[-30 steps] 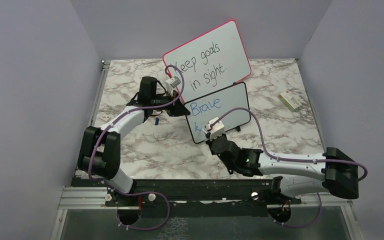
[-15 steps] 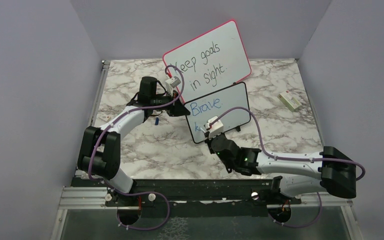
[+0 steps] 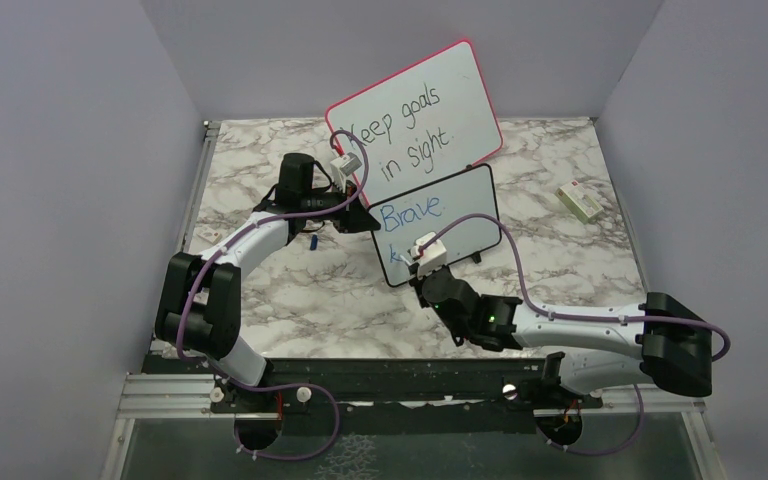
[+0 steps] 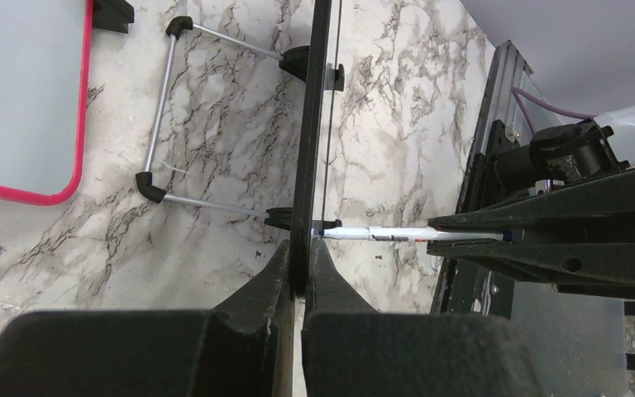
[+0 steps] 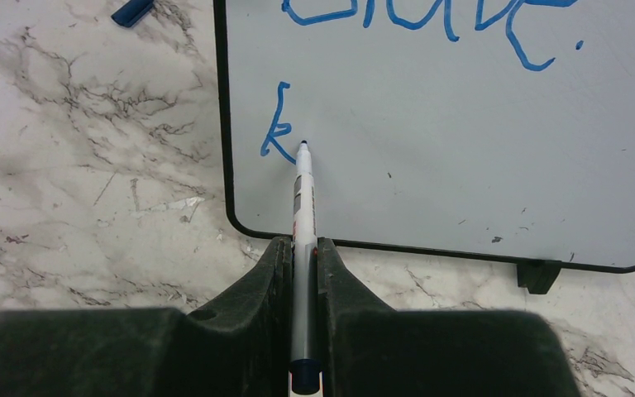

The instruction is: Write a sentence on the whiteboard

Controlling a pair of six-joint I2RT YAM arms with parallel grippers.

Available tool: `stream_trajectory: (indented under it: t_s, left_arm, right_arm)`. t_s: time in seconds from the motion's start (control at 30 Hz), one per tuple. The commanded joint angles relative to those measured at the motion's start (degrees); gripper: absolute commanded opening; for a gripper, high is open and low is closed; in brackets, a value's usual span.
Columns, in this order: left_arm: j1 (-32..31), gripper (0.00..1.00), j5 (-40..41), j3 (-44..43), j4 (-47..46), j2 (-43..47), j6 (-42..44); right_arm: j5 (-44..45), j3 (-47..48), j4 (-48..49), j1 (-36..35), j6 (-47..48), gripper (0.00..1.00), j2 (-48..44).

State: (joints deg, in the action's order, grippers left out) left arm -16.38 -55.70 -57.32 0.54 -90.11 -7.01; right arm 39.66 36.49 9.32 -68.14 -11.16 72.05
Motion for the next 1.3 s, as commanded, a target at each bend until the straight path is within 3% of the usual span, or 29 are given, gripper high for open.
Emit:
stream_trajectory:
  t_s: [0.0,1.27]
  left_arm:
    - [-0.6,0.0,1.9,0.4,2.4,-0.3,1.6]
    - [-0.7,0.0,1.8,0.2,2.4,-0.7,1.4]
  right_arm:
    - [3.2,0.0,-1.8,1.0,-0.8,0.01,-0.5]
    - [2.0,1.6,3.3,1.5,2.5,0.01,0.0]
